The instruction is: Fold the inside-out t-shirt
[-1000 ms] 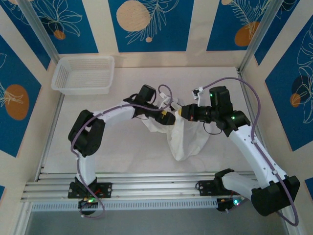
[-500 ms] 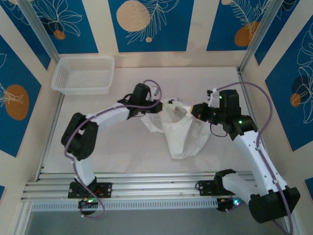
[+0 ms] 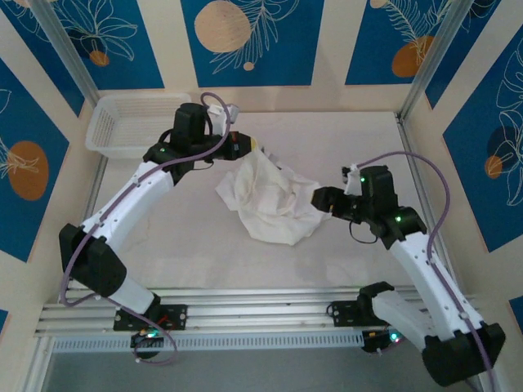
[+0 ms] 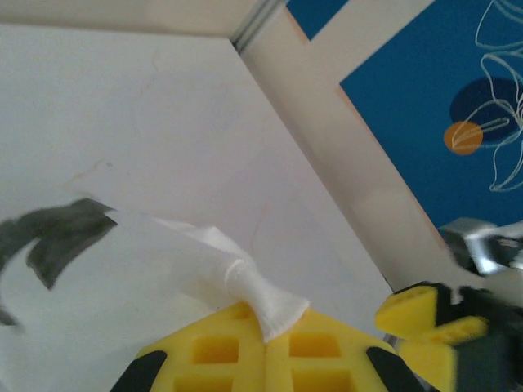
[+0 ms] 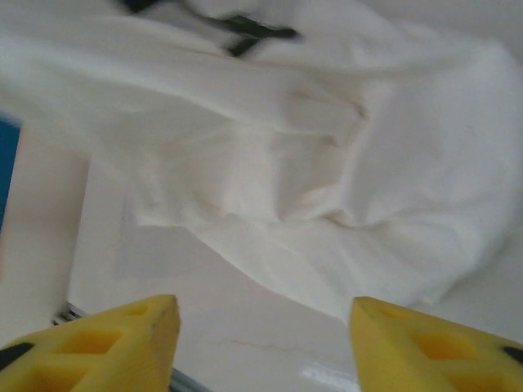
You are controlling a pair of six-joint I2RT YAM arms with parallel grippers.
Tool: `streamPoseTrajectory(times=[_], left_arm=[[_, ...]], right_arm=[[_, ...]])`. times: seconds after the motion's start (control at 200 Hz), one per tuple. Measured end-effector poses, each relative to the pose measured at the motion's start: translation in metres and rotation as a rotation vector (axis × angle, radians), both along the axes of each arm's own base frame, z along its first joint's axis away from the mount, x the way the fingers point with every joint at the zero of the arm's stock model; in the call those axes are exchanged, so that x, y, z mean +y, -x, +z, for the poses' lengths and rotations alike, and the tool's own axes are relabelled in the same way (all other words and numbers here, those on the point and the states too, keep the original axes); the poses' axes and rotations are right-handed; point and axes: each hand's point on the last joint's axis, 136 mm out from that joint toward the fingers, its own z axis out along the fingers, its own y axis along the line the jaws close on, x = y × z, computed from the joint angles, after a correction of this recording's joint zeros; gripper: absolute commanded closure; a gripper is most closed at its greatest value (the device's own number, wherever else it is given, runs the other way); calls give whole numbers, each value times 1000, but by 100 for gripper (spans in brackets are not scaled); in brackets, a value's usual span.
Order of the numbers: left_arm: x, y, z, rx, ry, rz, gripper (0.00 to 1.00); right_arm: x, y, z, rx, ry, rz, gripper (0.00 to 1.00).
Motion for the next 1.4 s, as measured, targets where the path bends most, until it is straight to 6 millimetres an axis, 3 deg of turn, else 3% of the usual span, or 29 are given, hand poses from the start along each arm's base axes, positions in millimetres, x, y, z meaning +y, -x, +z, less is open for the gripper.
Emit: streamPoseTrajectory(times=[0.095, 0.185, 0.245, 0.3, 0.39, 0.445, 0.535, 0.63, 0.69, 0.73, 0.835, 0.92, 0.98, 1.035, 1.075, 1.13, 1.275, 1.345, 1.4], left_arm=[[2, 6, -9, 23, -38, -3, 100], [19, 2, -19, 37, -119, 95, 100], [41, -1, -23, 28, -180, 196, 100], [66, -1, -29, 23, -240, 300, 85], [116, 0, -46, 45, -332, 490, 80], [144, -3, -63, 79, -381, 585, 72], [187, -6, -97, 155, -488, 699, 51], [212, -1, -117, 210, -556, 737, 45], [202, -2, -114, 195, -538, 675, 43], [184, -2, -110, 184, -506, 597, 41], [108, -7, -97, 126, -436, 337, 34], [36, -2, -104, 92, -432, 132, 30], [-4, 4, -122, 108, -439, 26, 26], [-29, 11, -142, 141, -452, -36, 21], [-38, 13, -159, 166, -474, -60, 18], [-44, 12, -183, 207, -510, -72, 14], [-38, -1, -229, 254, -620, -32, 16], [-30, -9, -241, 254, -675, 11, 27], [-25, -13, -243, 243, -703, 34, 50]], right_arm=[[41, 10, 29, -185, 27, 159, 37], [56, -4, 30, -236, 91, 161, 37], [56, -28, 19, -211, 154, 99, 37], [52, -49, 0, -159, 207, 53, 37], [46, -75, -35, -47, 270, 7, 36], [42, -84, -53, 20, 297, -9, 36], [37, -96, -75, 132, 333, -38, 34], [32, -103, -86, 221, 348, -84, 33], [31, -102, -93, 259, 347, -103, 33], [29, -100, -99, 292, 345, -117, 32], [28, -96, -113, 372, 307, -138, 33], [27, -97, -130, 438, 295, -158, 37], [24, -96, -144, 480, 303, -173, 49], [22, -93, -156, 517, 306, -189, 73], [21, -89, -162, 535, 309, -184, 87], [22, -84, -168, 556, 301, -181, 97], [27, -80, -170, 568, 268, -166, 100], [30, -79, -166, 554, 252, -155, 100], [32, -76, -161, 536, 241, -141, 100]])
